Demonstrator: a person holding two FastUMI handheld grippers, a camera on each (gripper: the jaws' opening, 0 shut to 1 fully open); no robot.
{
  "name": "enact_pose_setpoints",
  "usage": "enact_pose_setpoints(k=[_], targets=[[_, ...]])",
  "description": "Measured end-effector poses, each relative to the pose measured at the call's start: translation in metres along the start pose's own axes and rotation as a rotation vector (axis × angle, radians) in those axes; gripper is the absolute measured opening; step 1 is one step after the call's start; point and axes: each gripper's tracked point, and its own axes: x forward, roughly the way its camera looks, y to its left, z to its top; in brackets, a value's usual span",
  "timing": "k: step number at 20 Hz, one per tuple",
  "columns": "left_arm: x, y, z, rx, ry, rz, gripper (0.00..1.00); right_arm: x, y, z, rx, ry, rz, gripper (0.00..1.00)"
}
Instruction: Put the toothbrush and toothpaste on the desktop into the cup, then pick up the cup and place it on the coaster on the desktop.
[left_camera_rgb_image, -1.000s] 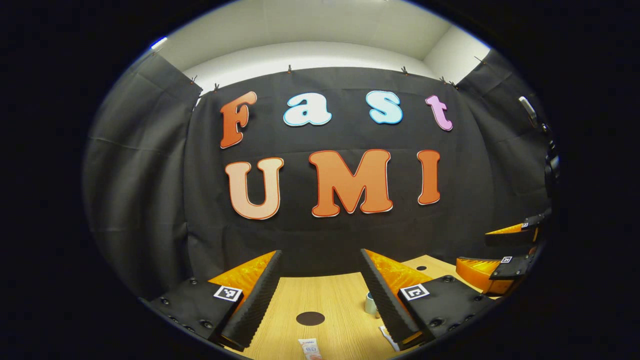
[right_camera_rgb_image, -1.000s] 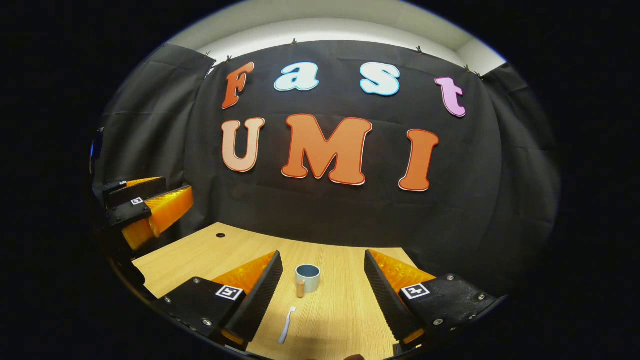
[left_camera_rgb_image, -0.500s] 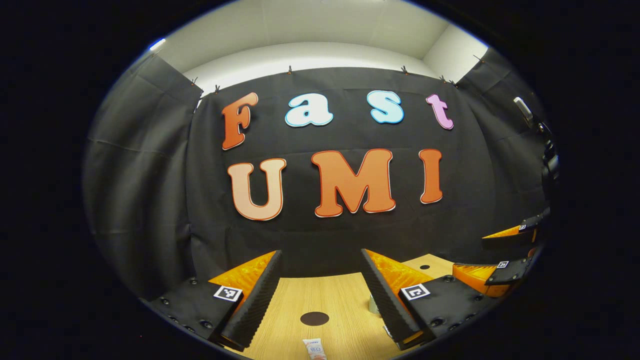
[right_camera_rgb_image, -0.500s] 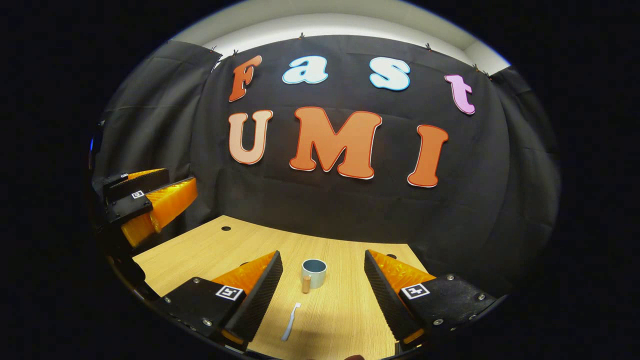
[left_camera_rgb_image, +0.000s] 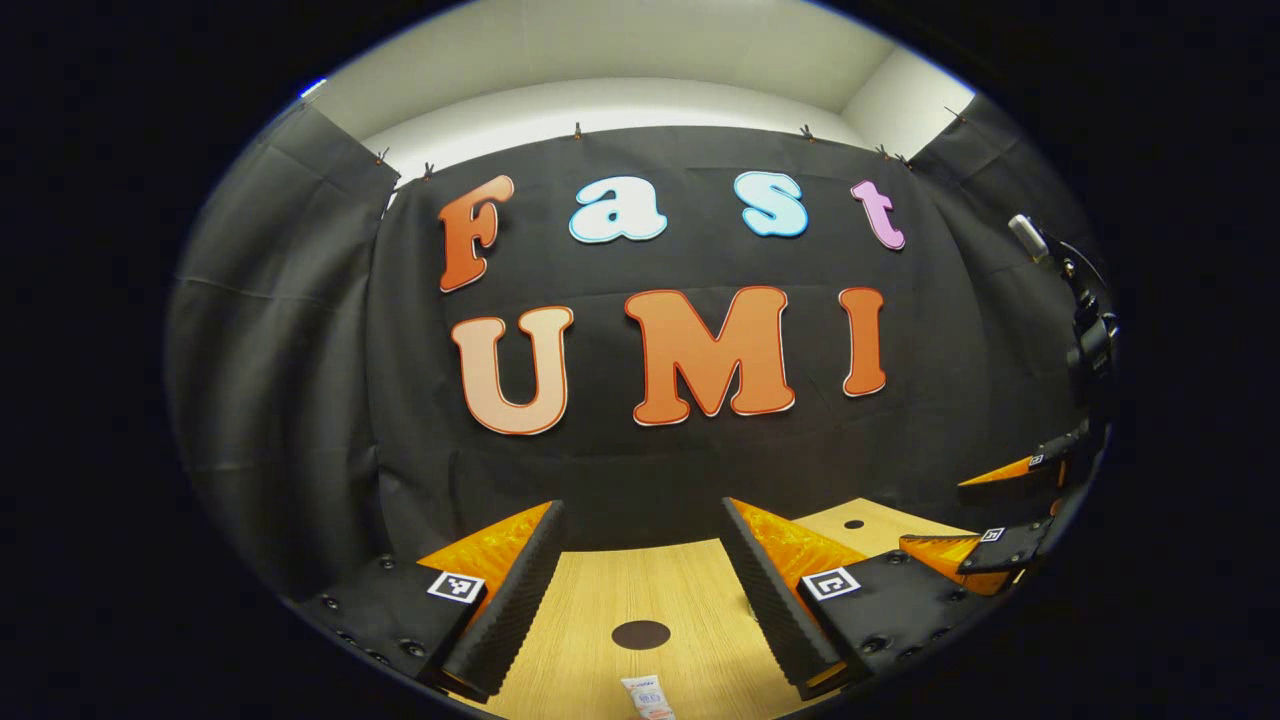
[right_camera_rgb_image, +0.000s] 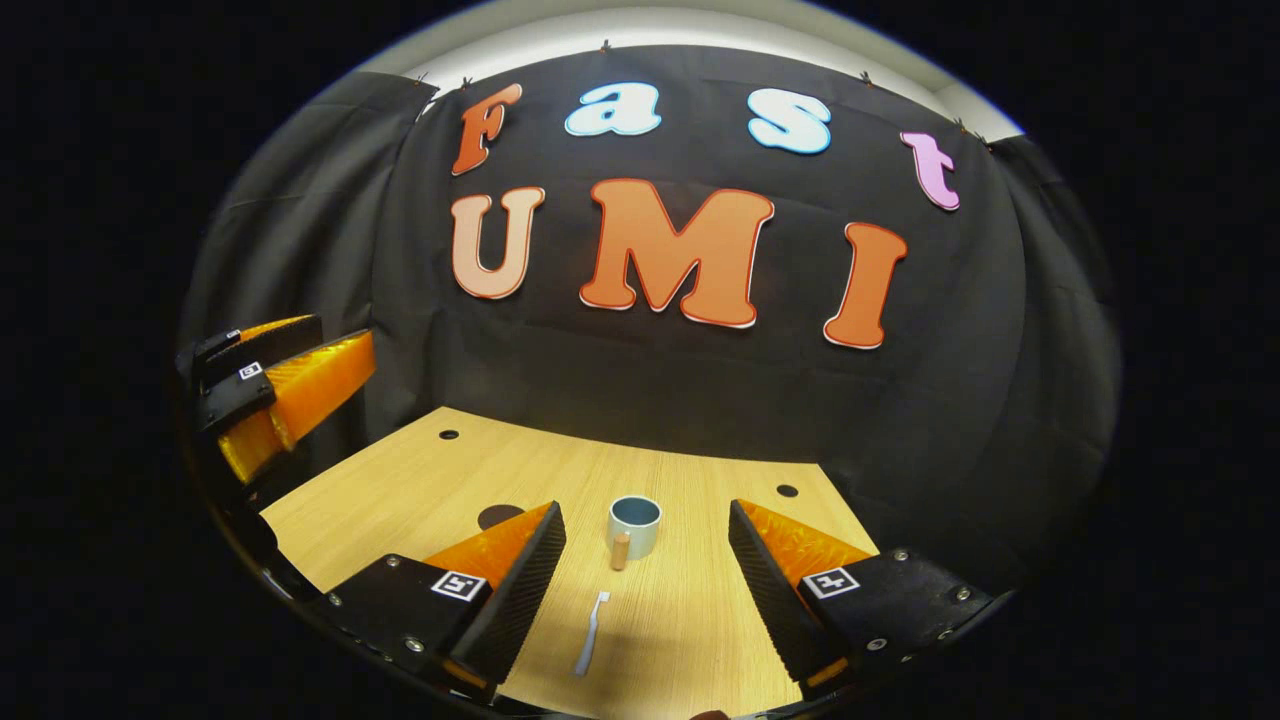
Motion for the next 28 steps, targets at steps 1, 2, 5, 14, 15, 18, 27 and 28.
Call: enact_pose_setpoints(k=[1,2,5,14,15,18,27,28], targets=[[0.002,0.002,-0.002,0.0,0.007,-0.009,1.0,0.003,0.002,-0.004,0.002,0.02,-0.003,0.99],[0.004,0.004,-0.005,0.0,0.011,-0.019,0.99,0.005,0.007,-0.011,0.005,0.048,0.007,0.99],[0.007,0.016,-0.013,0.001,0.023,-0.052,0.97,0.012,0.016,-0.034,0.013,0.137,0.0,0.99],[0.008,0.046,-0.046,0.002,0.076,-0.089,0.99,0.028,0.04,-0.09,-0.007,0.337,-0.014,0.97],[0.009,0.05,-0.051,0.008,0.089,-0.077,0.99,0.03,0.043,-0.097,0.0,0.366,-0.005,0.97],[0.01,0.056,-0.065,0.008,0.125,-0.042,0.97,0.042,0.045,-0.12,-0.006,0.444,0.021,0.94],[0.022,0.066,-0.103,0.04,0.253,0.067,1.0,0.083,0.047,-0.193,-0.027,0.69,0.107,0.84],[0.022,0.066,-0.107,0.04,0.266,0.077,1.0,0.087,0.047,-0.204,-0.018,0.727,0.114,0.83]])
